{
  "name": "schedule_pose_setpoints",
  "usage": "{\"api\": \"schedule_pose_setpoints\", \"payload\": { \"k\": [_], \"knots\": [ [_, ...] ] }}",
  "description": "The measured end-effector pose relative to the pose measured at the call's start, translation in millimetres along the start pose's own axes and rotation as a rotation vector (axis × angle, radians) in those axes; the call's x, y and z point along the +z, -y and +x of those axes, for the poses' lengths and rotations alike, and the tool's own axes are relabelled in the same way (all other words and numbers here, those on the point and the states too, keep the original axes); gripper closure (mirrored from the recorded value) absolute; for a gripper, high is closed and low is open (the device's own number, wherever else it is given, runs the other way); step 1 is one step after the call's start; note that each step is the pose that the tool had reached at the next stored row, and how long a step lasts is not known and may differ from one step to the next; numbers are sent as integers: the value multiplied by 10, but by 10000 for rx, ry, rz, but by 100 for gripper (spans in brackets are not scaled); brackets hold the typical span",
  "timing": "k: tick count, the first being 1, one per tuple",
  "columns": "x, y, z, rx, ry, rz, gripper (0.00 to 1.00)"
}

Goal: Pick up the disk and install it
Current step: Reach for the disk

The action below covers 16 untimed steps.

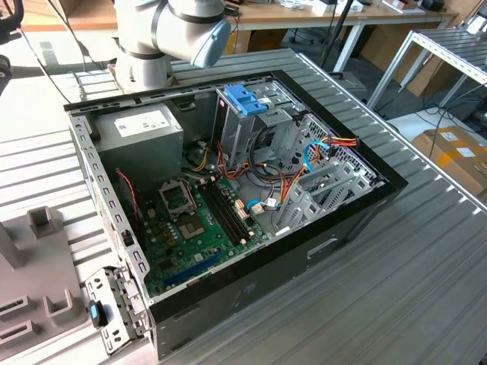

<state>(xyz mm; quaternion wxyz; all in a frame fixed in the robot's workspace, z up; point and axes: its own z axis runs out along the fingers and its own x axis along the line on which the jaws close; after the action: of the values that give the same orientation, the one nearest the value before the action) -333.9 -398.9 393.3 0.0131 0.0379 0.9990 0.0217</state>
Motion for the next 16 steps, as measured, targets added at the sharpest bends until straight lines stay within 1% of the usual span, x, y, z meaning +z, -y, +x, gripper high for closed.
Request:
{"api": "schedule_pose_setpoints", "payload": {
  "k": [2, 4, 5, 11, 13, 16],
  "knots": [
    [-1, 2, 21, 0, 0, 0, 89],
    [-2, 4, 56, 0, 0, 0, 89],
    [-3, 8, 103, 0, 0, 0, 89],
    [-5, 12, 165, 0, 0, 0, 89],
    [-6, 15, 205, 0, 0, -1, 89],
    [-7, 18, 238, -1, 0, 0, 89]
  ]
}}
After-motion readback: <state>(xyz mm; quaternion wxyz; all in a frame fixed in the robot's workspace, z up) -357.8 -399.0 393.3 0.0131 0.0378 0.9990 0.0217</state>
